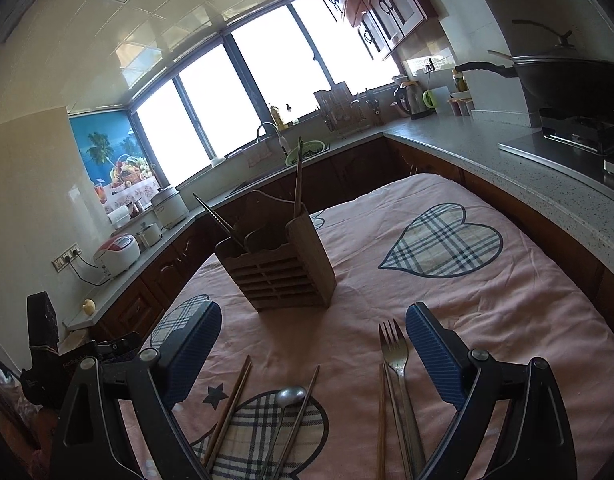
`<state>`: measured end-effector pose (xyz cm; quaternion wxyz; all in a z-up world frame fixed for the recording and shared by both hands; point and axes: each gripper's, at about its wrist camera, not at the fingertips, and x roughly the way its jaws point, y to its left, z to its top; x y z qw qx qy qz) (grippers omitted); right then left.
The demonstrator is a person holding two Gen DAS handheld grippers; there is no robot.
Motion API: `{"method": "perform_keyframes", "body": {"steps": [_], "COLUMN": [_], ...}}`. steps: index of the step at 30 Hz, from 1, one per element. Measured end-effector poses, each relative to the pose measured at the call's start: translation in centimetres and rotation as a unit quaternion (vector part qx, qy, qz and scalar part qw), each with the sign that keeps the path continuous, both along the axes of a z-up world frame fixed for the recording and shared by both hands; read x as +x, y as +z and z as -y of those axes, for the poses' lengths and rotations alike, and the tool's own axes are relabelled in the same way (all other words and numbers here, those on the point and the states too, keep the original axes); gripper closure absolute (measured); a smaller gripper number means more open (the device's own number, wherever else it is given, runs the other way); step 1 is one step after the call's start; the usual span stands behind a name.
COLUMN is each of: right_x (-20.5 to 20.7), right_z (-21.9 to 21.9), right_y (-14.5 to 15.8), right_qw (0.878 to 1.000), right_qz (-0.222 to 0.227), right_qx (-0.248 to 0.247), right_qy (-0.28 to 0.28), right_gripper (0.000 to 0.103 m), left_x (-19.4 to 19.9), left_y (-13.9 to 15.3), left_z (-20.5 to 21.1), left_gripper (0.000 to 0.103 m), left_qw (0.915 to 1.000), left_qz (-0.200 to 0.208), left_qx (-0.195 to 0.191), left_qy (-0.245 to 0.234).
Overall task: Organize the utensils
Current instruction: 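Move the open right gripper back toward the remaining forks and chopsticks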
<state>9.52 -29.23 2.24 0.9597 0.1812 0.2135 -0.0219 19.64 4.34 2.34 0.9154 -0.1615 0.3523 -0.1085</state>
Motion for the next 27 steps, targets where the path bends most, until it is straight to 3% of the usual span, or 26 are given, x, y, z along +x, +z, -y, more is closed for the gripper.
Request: {"method": "perform_keyframes", "body": {"steps": [10, 27], "right_x": [0.4, 3.8], "right_z": [-0.7, -2.4], "right_y": [-1.7, -4.6], "right_qw": [0.999, 0.993], "right_qz": [-0.036, -0.113], "right_qx": [-0.006, -0.01], "right_qy": [0.005, 0.037], "right_gripper": [0.024, 0.043], "left_x": [0.8, 5.3], "left_y": [-1.0, -3.2], "left_z": [0.5, 3.8], "left_gripper": [0.033, 0.033], "left_qw": [0.9995, 0.9926], "left_qz": [-0.026, -0.077], "left_qx": [0.015, 0.082], "left_qy": [-0.003, -0.045]}}
